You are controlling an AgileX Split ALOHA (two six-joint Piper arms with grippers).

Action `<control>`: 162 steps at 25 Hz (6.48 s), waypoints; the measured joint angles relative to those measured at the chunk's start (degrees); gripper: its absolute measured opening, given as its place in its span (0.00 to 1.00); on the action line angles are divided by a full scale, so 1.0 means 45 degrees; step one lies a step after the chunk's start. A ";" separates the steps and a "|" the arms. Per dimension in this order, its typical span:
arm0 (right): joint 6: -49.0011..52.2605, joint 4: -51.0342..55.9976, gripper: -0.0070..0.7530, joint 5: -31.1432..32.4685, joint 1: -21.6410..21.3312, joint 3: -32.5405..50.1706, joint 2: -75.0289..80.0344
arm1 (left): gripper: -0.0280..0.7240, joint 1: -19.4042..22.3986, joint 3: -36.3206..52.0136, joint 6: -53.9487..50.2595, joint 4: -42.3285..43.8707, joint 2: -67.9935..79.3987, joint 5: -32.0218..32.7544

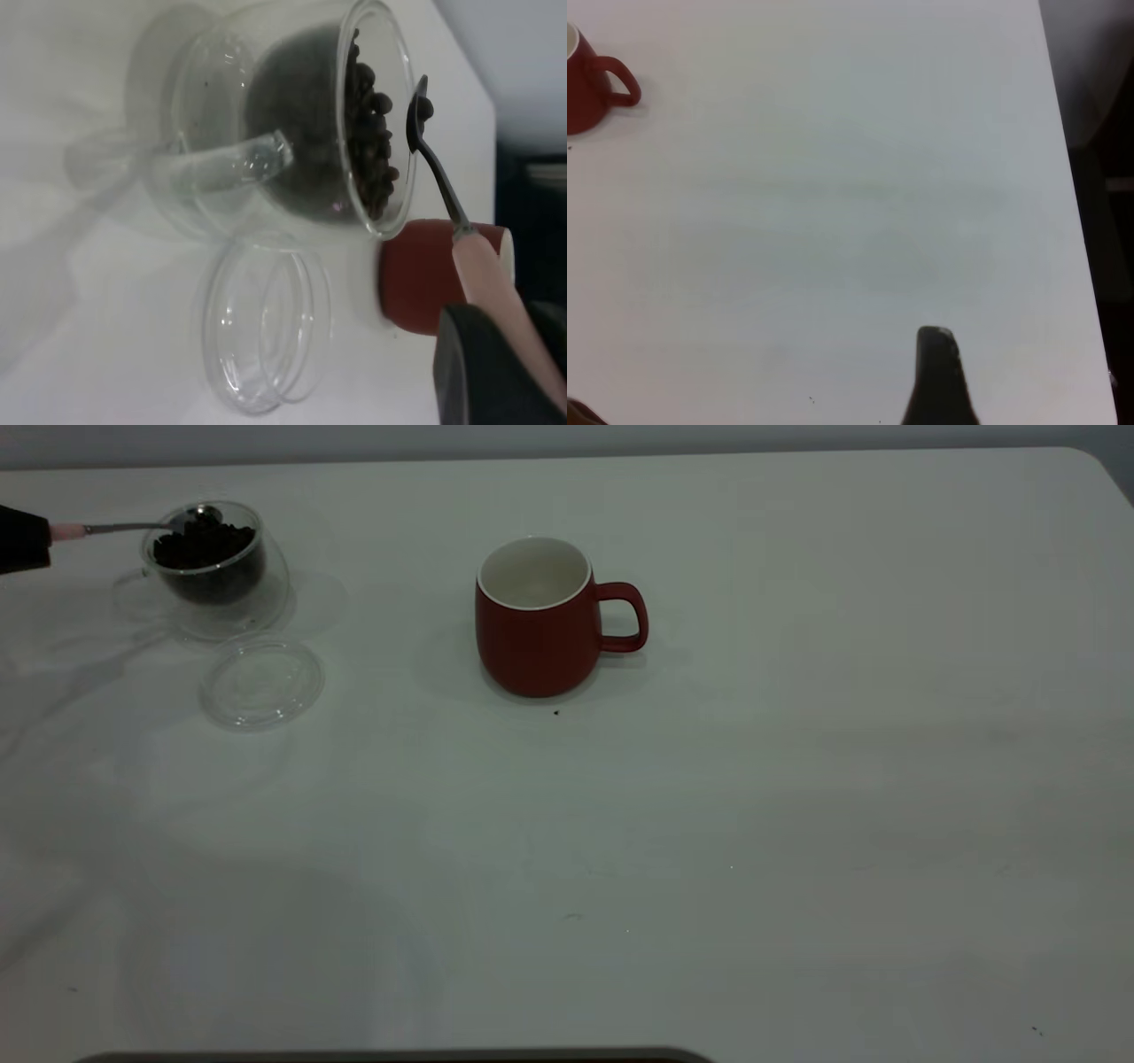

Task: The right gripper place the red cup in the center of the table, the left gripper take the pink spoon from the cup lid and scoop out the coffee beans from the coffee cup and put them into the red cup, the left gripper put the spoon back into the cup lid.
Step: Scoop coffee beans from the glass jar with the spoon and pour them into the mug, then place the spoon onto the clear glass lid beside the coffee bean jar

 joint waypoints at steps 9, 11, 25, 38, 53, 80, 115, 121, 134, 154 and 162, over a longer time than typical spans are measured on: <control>0.0000 0.0000 0.77 0.0000 0.0000 0.0000 0.0000 | 0.20 0.0229 0.0000 0.0124 -0.0776 0.0925 0.0720; 0.0000 0.0000 0.77 0.0000 0.0000 0.0000 0.0000 | 0.20 0.0229 0.0000 0.0136 -0.0935 0.0935 0.0761; 0.0000 0.0000 0.77 0.0000 0.0000 0.0000 0.0000 | 0.20 -0.1172 0.0000 -0.0101 -0.0985 0.0278 0.0820; 0.0000 0.0002 0.77 0.0000 0.0000 0.0000 0.0000 | 0.20 -0.4320 0.0000 -0.0496 -0.0997 -0.0204 0.0901; 0.0000 0.0002 0.77 0.0000 0.0000 0.0000 0.0000 | 0.20 -0.6308 0.0000 0.0381 -0.0985 -0.0204 -0.0408; 0.0000 0.0014 0.77 0.0000 0.0000 0.0000 0.0000 | 0.20 -0.5912 0.0000 0.3939 -0.0280 -0.1223 -0.0054; 0.0000 0.0014 0.77 0.0000 0.0000 0.0000 0.0000 | 0.20 0.0124 0.3081 0.1946 0.2649 -0.1226 -0.1141; 0.0000 0.0014 0.77 0.0000 0.0000 0.0000 0.0000 | 0.20 0.0088 0.3070 0.3004 0.1530 -0.0448 -0.1243; 0.0000 0.0014 0.77 0.0000 0.0000 0.0000 0.0000 | 0.20 -0.0424 0.2887 0.3694 0.0908 0.0559 -0.1604; 0.0000 0.0014 0.77 0.0010 0.0000 0.0000 0.0000 | 0.30 -0.1234 0.2828 0.4126 -0.0278 0.0650 -0.2238; 0.0000 0.0014 0.77 0.0010 0.0000 0.0000 0.0000 | 0.61 -0.1234 0.2828 0.4126 -0.0304 0.0650 -0.2327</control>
